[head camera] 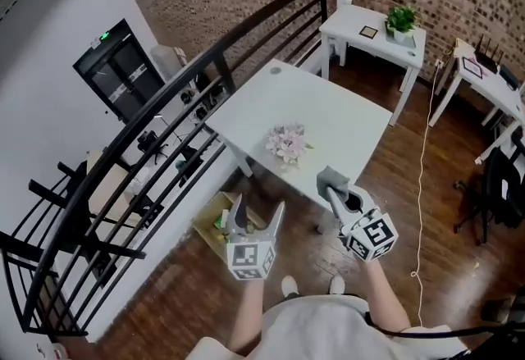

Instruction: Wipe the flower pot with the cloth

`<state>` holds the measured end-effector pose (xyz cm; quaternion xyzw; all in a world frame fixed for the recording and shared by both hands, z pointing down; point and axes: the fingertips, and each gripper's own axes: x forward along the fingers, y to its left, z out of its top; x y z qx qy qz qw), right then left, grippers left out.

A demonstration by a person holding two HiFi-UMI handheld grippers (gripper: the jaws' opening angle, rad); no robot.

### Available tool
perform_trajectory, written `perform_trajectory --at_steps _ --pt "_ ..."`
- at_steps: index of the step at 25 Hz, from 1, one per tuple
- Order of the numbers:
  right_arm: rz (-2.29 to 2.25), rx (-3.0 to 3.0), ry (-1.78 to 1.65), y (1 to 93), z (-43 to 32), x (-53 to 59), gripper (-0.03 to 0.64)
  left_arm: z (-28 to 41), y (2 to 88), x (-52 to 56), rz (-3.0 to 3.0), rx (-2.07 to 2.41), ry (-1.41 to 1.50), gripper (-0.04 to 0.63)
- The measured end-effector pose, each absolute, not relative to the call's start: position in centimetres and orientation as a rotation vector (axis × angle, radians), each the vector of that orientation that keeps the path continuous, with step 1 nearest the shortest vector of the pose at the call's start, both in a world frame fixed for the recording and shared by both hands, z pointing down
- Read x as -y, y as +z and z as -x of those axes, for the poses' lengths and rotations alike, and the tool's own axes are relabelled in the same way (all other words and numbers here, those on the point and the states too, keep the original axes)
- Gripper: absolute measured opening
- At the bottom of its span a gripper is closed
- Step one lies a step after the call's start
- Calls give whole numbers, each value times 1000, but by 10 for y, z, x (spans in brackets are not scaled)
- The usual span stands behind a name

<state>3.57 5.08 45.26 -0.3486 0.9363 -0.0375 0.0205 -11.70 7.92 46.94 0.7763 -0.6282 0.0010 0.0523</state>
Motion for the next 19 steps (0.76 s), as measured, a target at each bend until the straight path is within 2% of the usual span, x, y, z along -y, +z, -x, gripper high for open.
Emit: perform_trajectory --at_steps 4,11,19 --pt "1041 -2943 -11 443 -50 -66 11 97 457 -88 -2366 1979 -37 389" --pt "1109 -2945 -91 457 -83 -62 11 54 451 -93 -2410 1876 -201 380" --pt "1032 -2982 -64 460 -73 -74 11 52 461 -91 -2386 1911 -101 379"
